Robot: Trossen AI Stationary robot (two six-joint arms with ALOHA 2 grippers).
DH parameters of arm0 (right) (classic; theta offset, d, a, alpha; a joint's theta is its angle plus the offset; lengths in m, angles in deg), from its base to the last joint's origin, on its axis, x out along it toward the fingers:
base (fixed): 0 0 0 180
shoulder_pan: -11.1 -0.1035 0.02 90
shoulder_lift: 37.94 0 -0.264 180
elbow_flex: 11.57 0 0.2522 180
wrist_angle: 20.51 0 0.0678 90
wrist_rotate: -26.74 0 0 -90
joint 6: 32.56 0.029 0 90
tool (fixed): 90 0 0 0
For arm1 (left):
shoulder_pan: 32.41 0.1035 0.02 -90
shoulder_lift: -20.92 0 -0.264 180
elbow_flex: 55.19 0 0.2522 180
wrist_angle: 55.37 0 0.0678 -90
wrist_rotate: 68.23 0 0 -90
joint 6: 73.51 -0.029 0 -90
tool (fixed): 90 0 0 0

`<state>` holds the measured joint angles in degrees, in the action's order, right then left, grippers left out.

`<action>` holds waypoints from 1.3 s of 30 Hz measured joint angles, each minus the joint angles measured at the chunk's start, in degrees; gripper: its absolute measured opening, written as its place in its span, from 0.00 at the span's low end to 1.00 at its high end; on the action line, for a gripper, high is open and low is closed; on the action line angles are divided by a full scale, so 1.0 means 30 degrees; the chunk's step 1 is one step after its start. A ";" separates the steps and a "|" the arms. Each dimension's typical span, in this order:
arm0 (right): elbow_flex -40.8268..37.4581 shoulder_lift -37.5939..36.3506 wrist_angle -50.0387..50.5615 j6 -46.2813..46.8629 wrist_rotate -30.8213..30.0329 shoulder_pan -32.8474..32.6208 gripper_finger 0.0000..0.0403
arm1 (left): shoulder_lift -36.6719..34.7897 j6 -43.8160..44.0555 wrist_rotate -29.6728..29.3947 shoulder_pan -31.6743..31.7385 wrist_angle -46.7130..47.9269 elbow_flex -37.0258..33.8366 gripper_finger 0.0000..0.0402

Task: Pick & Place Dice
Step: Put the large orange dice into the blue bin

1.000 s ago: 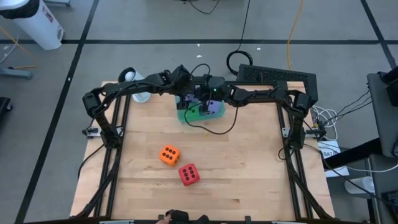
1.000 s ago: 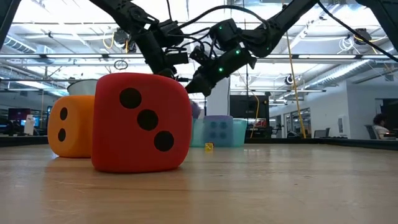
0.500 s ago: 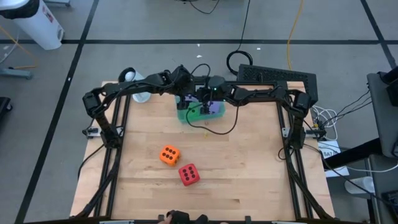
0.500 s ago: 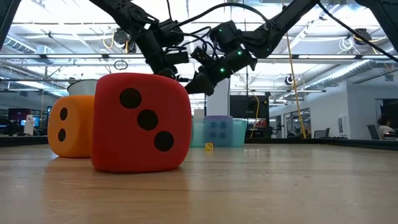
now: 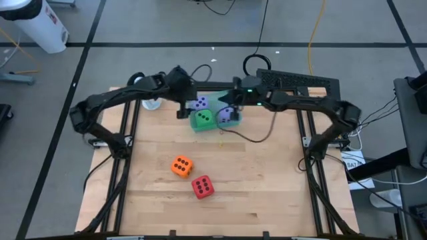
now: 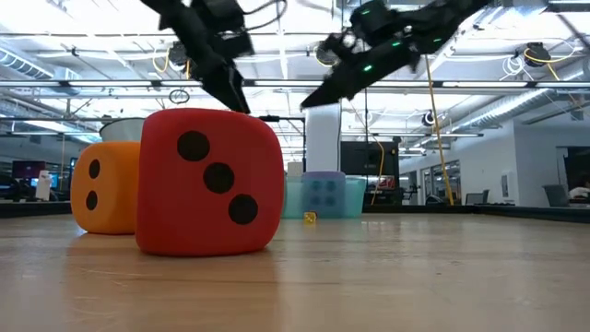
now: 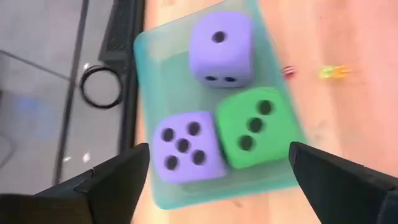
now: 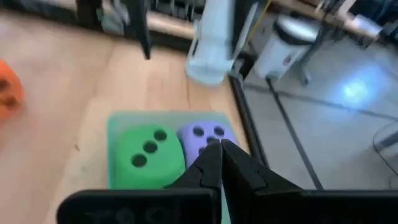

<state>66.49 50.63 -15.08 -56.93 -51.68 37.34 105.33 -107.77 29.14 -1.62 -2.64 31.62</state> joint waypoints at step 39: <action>-1.0036 -0.7357 -0.4667 0.4263 0.0755 0.0339 0.00 | -1.3043 0.7937 0.6546 0.0356 -1.9320 -1.6579 0.01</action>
<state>36.39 28.56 -29.08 -44.15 -49.42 38.36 66.20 -83.96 48.78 -0.55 -60.60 -18.11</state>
